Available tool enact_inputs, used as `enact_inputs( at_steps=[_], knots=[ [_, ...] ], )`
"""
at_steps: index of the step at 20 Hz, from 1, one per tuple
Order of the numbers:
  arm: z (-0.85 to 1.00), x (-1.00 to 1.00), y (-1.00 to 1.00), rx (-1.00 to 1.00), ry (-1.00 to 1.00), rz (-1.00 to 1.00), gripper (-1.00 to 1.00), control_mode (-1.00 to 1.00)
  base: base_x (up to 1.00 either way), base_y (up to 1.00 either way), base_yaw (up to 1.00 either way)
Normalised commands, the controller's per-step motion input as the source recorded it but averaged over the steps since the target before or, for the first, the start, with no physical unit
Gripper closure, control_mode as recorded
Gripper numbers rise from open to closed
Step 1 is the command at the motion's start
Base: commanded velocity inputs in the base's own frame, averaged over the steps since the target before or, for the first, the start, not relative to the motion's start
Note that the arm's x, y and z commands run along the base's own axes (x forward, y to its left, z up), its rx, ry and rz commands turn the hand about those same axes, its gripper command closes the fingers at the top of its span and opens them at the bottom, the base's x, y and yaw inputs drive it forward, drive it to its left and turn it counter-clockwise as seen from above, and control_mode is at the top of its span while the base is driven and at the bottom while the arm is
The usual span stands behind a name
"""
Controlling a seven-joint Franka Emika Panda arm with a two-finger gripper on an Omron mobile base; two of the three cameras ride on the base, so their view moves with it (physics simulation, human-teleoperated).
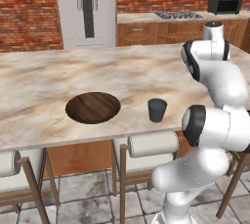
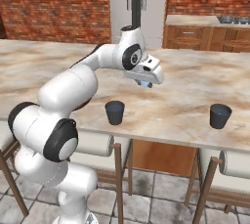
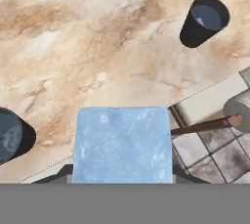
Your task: There are four ice cubes in the ice bowl. Place two ice cubes in each glass of water.
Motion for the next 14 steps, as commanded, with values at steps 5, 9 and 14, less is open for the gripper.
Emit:
enact_inputs(
  at_steps=[5, 9, 14],
  knots=[
    [0.02, -0.02, -1.00, 0.01, -0.01, -0.26, 1.00, -1.00, 0.00, 0.00, 0.00],
    [0.00, -0.21, -1.00, 0.09, -0.09, -0.22, 1.00, -1.00, 0.00, 0.00, 0.00],
    [0.00, -0.20, -1.00, 0.09, -0.17, -0.19, 1.00, -1.00, 0.00, 0.00, 0.00]
  ],
)
